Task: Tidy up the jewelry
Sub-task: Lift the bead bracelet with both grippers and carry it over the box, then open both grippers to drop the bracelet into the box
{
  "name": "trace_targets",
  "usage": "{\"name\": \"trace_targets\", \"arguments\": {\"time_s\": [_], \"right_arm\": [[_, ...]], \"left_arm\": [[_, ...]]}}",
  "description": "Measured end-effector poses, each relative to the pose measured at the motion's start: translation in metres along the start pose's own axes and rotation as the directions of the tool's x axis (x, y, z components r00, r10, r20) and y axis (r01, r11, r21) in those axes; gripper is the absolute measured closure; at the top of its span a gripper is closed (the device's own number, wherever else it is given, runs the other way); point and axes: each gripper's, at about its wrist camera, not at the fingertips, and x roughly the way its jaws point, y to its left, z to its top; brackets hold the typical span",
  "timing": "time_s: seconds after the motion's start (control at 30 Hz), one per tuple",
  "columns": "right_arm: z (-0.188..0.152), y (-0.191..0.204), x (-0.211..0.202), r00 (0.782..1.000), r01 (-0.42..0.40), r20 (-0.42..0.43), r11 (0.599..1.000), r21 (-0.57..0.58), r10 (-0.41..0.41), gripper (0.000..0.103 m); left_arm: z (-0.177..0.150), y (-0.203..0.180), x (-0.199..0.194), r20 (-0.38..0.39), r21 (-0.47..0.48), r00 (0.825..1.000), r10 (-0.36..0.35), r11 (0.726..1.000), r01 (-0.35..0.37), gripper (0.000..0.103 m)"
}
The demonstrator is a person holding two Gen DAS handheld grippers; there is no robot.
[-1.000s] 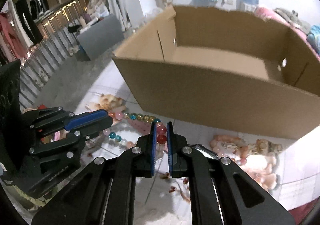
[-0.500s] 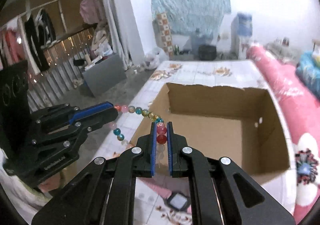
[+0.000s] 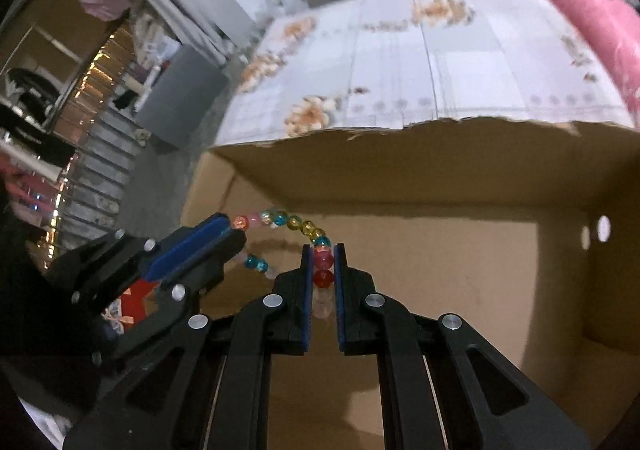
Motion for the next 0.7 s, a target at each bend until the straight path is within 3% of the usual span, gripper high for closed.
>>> {"name": "trace_targets", "arguments": {"time_s": [0.13, 0.23, 0.4, 0.5, 0.53, 0.6, 0.7], "right_arm": [[0.011, -0.006, 0.006, 1.000, -0.015, -0.026, 0.999, 0.044, 0.016, 0.083], [0.012, -0.009, -0.005, 1.000, -0.022, -0.001, 0.998, 0.060, 0.022, 0.082], [-0.001, -0.006, -0.044, 0.994, -0.025, 0.109, 0.999, 0.035, 0.021, 0.081], [-0.026, 0.001, -0.088, 0.974, -0.007, 0.224, 1.000, -0.009, 0.009, 0.075], [-0.044, 0.006, -0.113, 0.957, 0.008, 0.289, 0.999, -0.037, 0.003, 0.071], [-0.067, 0.012, -0.138, 0.931, 0.039, 0.365, 0.997, -0.067, -0.012, 0.060], [-0.129, 0.022, -0.186, 0.859, 0.129, 0.509, 0.986, -0.106, -0.058, 0.038]], "left_arm": [[0.000, 0.001, 0.005, -0.008, 0.001, 1.000, 0.026, 1.000, -0.026, 0.092], [-0.001, 0.005, -0.002, 0.002, -0.022, 1.000, 0.023, 1.000, -0.023, 0.092], [-0.007, 0.012, -0.030, 0.058, -0.043, 0.998, 0.019, 0.999, -0.017, 0.090], [-0.018, 0.017, -0.063, 0.120, -0.065, 0.993, 0.010, 0.998, -0.002, 0.078], [-0.023, 0.018, -0.074, 0.145, -0.072, 0.989, 0.006, 0.997, 0.005, 0.075], [-0.039, 0.020, -0.101, 0.199, -0.089, 0.980, 0.006, 0.996, 0.012, 0.058], [-0.070, 0.017, -0.138, 0.266, -0.093, 0.964, -0.014, 0.995, 0.040, 0.036]]}}
